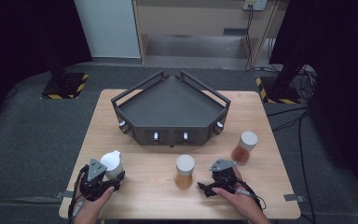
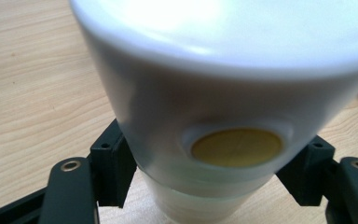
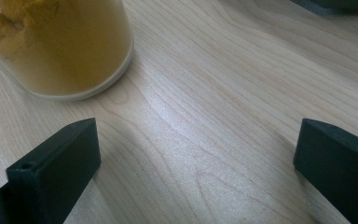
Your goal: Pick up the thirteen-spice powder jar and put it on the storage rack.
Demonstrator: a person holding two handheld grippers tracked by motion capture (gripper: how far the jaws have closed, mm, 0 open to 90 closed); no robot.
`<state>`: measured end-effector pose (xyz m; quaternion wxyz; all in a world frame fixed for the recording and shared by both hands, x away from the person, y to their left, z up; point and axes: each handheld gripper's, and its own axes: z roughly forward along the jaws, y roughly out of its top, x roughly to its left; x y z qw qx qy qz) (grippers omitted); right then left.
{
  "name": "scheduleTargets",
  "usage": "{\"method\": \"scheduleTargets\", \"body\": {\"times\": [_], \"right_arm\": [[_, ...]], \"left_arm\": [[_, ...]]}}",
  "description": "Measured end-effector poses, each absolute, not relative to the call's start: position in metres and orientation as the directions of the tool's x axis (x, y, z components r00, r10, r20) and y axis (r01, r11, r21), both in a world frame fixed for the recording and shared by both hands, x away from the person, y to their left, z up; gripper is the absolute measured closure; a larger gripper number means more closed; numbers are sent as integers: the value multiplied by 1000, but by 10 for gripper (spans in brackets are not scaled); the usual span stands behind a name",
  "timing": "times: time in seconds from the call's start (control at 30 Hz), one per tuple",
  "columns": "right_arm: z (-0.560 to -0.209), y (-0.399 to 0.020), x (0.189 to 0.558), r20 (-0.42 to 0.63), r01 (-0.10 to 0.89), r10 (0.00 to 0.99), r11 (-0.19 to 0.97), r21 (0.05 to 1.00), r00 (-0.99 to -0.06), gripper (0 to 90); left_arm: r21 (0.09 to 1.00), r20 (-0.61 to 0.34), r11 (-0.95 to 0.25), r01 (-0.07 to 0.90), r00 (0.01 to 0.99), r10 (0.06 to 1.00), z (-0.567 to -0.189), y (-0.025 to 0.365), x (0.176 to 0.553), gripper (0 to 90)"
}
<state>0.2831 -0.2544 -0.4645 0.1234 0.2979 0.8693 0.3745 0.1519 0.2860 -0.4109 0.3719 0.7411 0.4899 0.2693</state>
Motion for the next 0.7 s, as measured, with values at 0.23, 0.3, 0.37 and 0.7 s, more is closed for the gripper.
{"method": "scheduleTargets", "body": {"times": [0.23, 0.3, 0.37, 0.7], "right_arm": [[-465, -254, 283, 9, 426, 610, 542, 725, -792, 6], [-465, -254, 283, 9, 426, 610, 542, 725, -792, 6], [-464, -254, 283, 9, 426, 610, 542, 724, -792, 6], [-464, -255, 283, 9, 426, 610, 542, 725, -792, 6]], "left_arm": [[810, 51, -266, 523, 389, 920, -407, 282, 161, 292], [806, 57, -275, 525, 393, 918, -406, 281, 164, 292], [807, 50, -271, 525, 396, 917, -407, 282, 166, 292], [797, 48, -280, 535, 406, 913, -406, 279, 179, 292]]}}
